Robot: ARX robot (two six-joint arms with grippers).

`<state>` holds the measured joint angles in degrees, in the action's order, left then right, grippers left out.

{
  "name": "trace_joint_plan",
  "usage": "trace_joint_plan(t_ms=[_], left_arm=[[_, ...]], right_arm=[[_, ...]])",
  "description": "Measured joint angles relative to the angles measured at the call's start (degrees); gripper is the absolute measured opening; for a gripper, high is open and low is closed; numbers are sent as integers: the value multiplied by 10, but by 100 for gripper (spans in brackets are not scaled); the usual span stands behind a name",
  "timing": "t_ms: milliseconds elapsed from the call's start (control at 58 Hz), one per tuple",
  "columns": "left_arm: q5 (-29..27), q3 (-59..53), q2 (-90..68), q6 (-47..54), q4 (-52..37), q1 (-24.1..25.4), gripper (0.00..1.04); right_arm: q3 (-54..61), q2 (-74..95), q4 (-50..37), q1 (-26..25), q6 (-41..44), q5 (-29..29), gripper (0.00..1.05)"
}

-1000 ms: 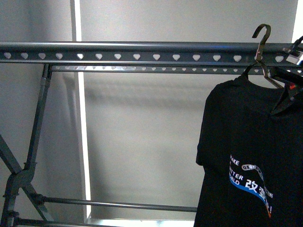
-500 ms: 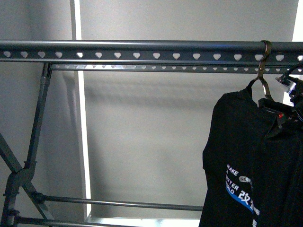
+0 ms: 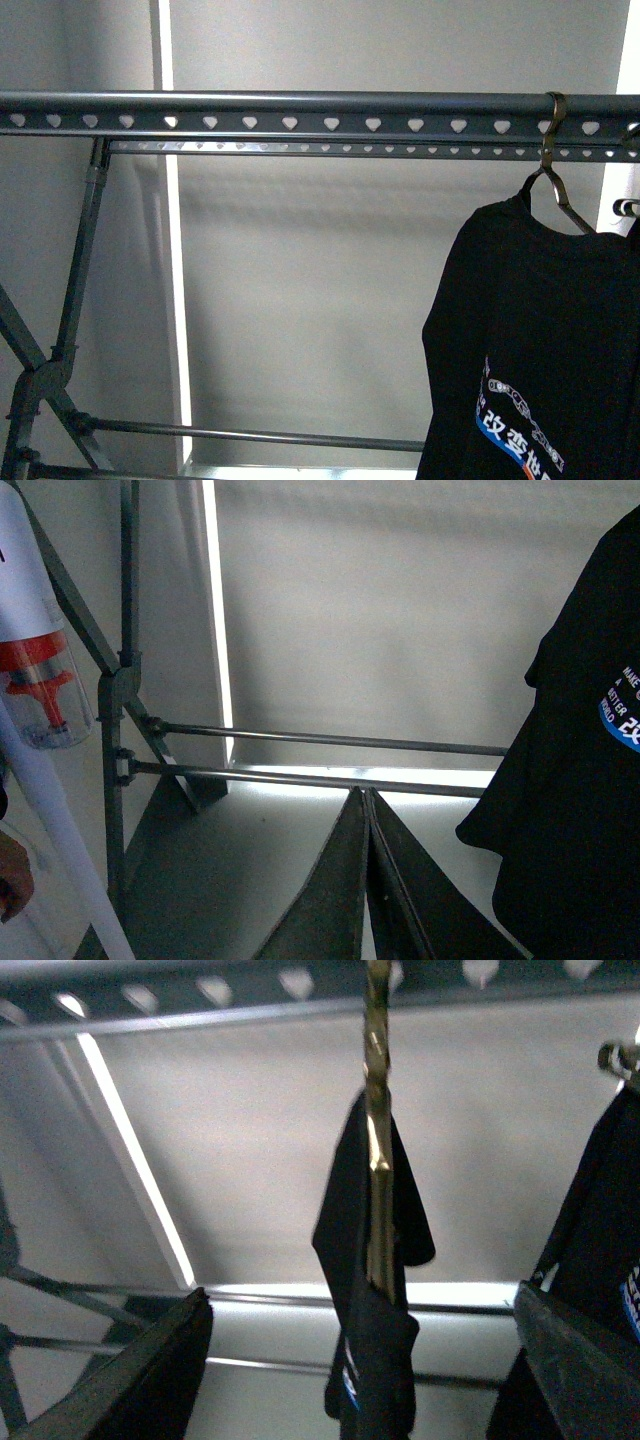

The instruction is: Hang clothes on hanger

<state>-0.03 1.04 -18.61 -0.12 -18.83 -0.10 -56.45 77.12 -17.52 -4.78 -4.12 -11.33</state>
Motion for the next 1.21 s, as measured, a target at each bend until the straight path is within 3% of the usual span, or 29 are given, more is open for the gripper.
trace_joint_plan(t_ms=[34, 190, 224, 241, 276, 310, 397, 483, 690, 1207], left_arm=[[0, 0, 11, 0, 11, 0, 4], [0, 0, 46, 0, 45, 0, 4], [0, 0, 54, 0, 54, 0, 4], [0, 0, 60, 0, 60, 0, 4], [0, 0, 68, 0, 67, 0, 4], [0, 0, 75, 0, 74, 0, 4], [0, 0, 93, 0, 92, 0, 4], [0, 0, 165, 0, 180, 0, 4], [0, 0, 183, 0, 186, 0, 4], [0, 0, 183, 0, 187, 0, 4]], right_arm=[[50, -70, -11, -5, -6, -18, 99], [228, -327, -2, -33, -15, -63, 97], [268, -398, 19, -40, -16, -64, 97], [292, -457, 55, -32, -8, -35, 95], [306, -529, 146, 3, 10, 47, 87], [334, -596, 208, 32, 21, 89, 78], [385, -646, 224, 44, 33, 109, 60], [419, -661, 216, 45, 37, 111, 43], [465, -694, 197, 45, 39, 111, 2], [524, -737, 183, 45, 41, 111, 2]])
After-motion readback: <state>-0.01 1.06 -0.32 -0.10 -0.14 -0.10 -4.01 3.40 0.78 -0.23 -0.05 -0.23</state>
